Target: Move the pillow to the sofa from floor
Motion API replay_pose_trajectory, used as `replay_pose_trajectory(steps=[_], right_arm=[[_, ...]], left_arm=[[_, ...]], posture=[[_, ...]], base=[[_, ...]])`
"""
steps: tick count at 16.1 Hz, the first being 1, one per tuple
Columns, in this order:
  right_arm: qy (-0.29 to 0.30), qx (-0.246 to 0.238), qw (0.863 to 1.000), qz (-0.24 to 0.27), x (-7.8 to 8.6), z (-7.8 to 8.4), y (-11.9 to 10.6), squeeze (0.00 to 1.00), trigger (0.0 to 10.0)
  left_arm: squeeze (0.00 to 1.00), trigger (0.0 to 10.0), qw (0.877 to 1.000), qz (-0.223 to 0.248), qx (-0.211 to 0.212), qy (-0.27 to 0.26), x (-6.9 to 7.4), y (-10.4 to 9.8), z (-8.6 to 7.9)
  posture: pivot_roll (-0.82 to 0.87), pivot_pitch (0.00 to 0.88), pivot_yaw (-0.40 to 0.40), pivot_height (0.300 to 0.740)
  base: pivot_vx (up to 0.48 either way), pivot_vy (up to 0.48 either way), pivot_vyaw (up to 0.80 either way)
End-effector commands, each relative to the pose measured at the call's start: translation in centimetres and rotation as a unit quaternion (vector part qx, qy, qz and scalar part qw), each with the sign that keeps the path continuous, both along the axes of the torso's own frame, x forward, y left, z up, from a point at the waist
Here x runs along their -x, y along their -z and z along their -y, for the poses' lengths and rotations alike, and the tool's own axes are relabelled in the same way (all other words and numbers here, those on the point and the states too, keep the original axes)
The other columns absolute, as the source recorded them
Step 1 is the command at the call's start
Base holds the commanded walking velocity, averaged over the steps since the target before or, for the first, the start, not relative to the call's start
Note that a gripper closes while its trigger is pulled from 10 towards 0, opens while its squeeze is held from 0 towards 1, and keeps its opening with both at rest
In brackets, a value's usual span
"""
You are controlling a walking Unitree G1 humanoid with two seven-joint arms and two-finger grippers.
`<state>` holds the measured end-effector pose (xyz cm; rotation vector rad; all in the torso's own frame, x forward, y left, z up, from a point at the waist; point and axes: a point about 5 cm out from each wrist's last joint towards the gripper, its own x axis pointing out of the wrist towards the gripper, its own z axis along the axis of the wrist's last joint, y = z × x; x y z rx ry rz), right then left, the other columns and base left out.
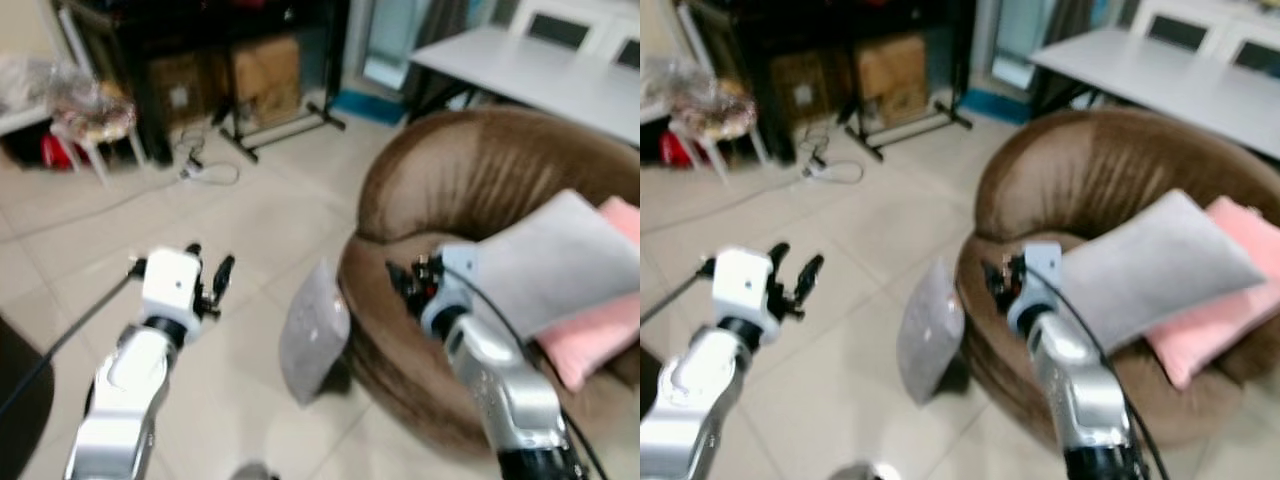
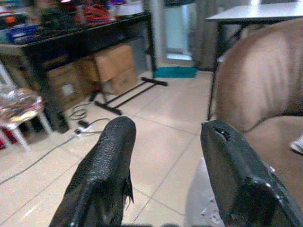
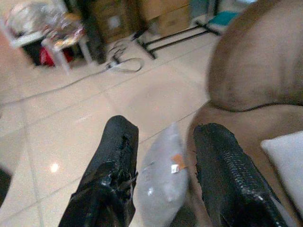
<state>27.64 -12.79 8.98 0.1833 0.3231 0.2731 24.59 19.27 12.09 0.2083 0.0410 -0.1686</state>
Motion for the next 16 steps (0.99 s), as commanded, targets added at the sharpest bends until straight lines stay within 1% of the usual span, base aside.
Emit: replay_pose_trajectory(steps=[1, 4, 5, 9, 10, 11, 13, 16], right_arm=[[0.004, 0.006, 1.000, 0.009, -0.2, 0.6, -0.4, 0.00, 10.0], [0.013, 0.009, 1.000, 0.011, -0.2, 0.7, -0.3, 0.00, 10.0], [0.030, 0.000, 1.000, 0.008, -0.2, 1.0, -0.2, 0.00, 10.0], [0.051, 0.008, 0.998, 0.020, -0.1, 1.3, -0.2, 0.00, 10.0], [0.077, 0.010, 0.997, 0.031, -0.2, 1.8, -0.4, 0.00, 10.0], [0.089, 0.005, 0.995, 0.041, -0.2, 2.0, -0.6, 0.00, 10.0], [0.088, 0.006, 0.995, 0.043, -0.2, 2.1, -0.6, 0.00, 10.0], [0.078, 0.019, 0.996, 0.046, -0.1, 2.0, -0.6, 0.00, 10.0]], left_arm=[[0.00, 10.0, 1.000, 0.008, 0.006, 0.003, 0.1, -0.3, 0.3], [0.00, 10.0, 1.000, 0.010, 0.006, 0.002, 0.1, -0.3, 0.3], [0.00, 10.0, 1.000, 0.012, 0.007, 0.001, 0.0, -0.4, 0.3], [0.00, 10.0, 1.000, 0.015, 0.008, -0.003, -0.1, -0.4, 0.1], [0.00, 10.0, 1.000, 0.020, 0.008, -0.009, -0.2, -0.5, -0.1], [0.00, 10.0, 1.000, 0.021, 0.009, -0.013, -0.2, -0.5, -0.3], [0.00, 10.0, 1.000, 0.021, 0.008, -0.013, -0.2, -0.4, -0.4], [0.00, 10.0, 1.000, 0.021, 0.008, -0.013, -0.2, -0.3, -0.4]], posture=[[0.00, 0.000, -0.072, 0.740], [0.01, 0.000, -0.074, 0.740], [0.01, 0.000, -0.074, 0.740], [0.00, 0.000, -0.067, 0.740], [0.00, 0.000, -0.066, 0.740], [0.00, 0.000, -0.066, 0.740], [-0.01, 0.000, -0.061, 0.740], [-0.01, 0.000, -0.063, 0.740]], base=[[0.255, 0.000, 0.80], [0.257, 0.000, 0.80], [0.259, 0.000, 0.00], [0.268, 0.000, 0.00], [0.281, 0.000, 0.00], [0.296, 0.000, 0.00], [0.296, 0.000, 0.00], [0.296, 0.000, 0.00]])
